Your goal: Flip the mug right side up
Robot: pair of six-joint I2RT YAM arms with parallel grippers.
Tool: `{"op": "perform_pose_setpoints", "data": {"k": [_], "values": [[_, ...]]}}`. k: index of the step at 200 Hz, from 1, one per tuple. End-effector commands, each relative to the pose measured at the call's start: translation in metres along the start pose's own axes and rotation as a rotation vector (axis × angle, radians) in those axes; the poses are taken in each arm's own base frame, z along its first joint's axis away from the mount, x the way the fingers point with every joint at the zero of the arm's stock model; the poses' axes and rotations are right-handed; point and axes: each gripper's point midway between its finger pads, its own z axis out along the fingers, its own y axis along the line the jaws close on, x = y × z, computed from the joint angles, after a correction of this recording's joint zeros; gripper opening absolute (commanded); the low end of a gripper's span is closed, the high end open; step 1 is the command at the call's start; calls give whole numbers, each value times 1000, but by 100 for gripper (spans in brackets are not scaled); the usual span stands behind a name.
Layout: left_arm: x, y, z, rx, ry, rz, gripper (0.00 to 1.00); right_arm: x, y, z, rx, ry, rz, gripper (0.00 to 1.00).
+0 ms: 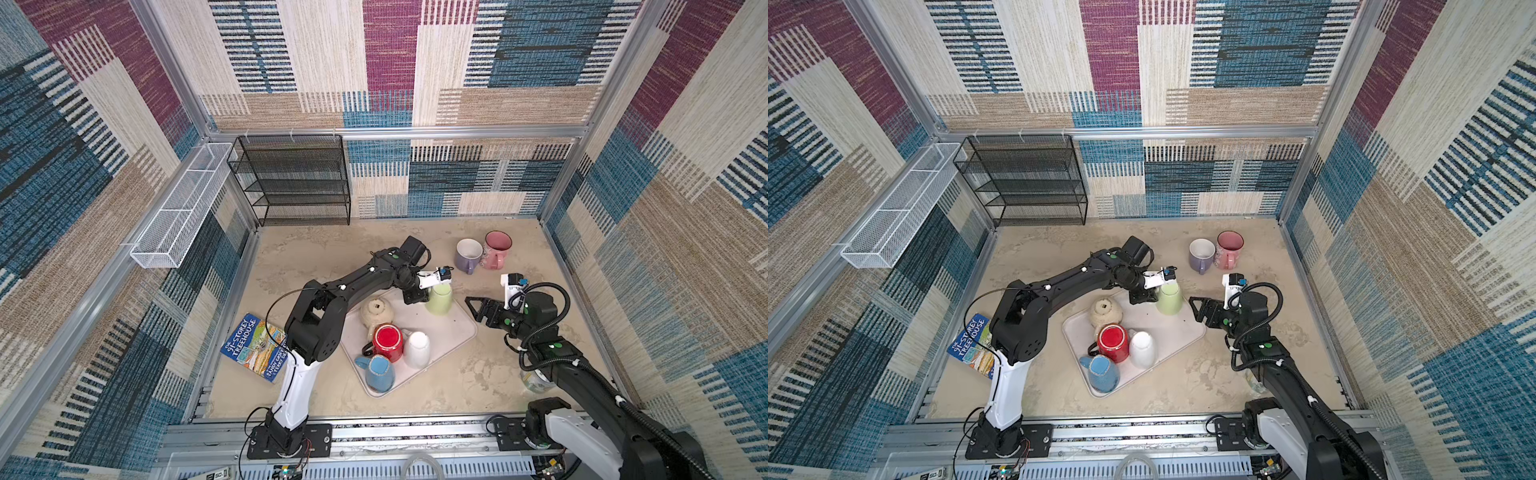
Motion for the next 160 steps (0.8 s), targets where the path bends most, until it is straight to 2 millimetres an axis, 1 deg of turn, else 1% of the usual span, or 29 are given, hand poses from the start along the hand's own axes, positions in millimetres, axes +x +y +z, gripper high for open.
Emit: {"op": "perform_pose_setpoints", "data": {"k": [1, 15, 20, 27, 55, 76, 143, 156, 160], "values": [[-5, 3, -3, -25, -3, 48, 35, -2, 3, 0, -17, -9, -14, 89], [-8, 0, -4, -24, -4, 61, 34, -1, 2, 1, -15, -4, -14, 89], [-8, 0, -5, -25, -5, 63, 32, -1, 2, 1, -15, -5, -13, 89], [-10, -1, -5, -26, -6, 67, 30, 0, 2, 1, -15, -4, -13, 89], [-13, -4, -7, -29, -6, 77, 30, 0, 1, 1, -14, -4, -13, 89], [-13, -3, -8, -36, -3, 83, 31, 1, 1, 1, -14, -3, -13, 88], [-8, -2, 1, -45, 30, 80, 33, 0, 1, 0, -14, -11, -16, 88], [-8, -2, 2, -45, 30, 80, 31, 1, 1, 0, -13, -10, -15, 88], [-8, -2, 2, -47, 32, 80, 29, 1, 1, 0, -13, -11, -16, 88]]}}
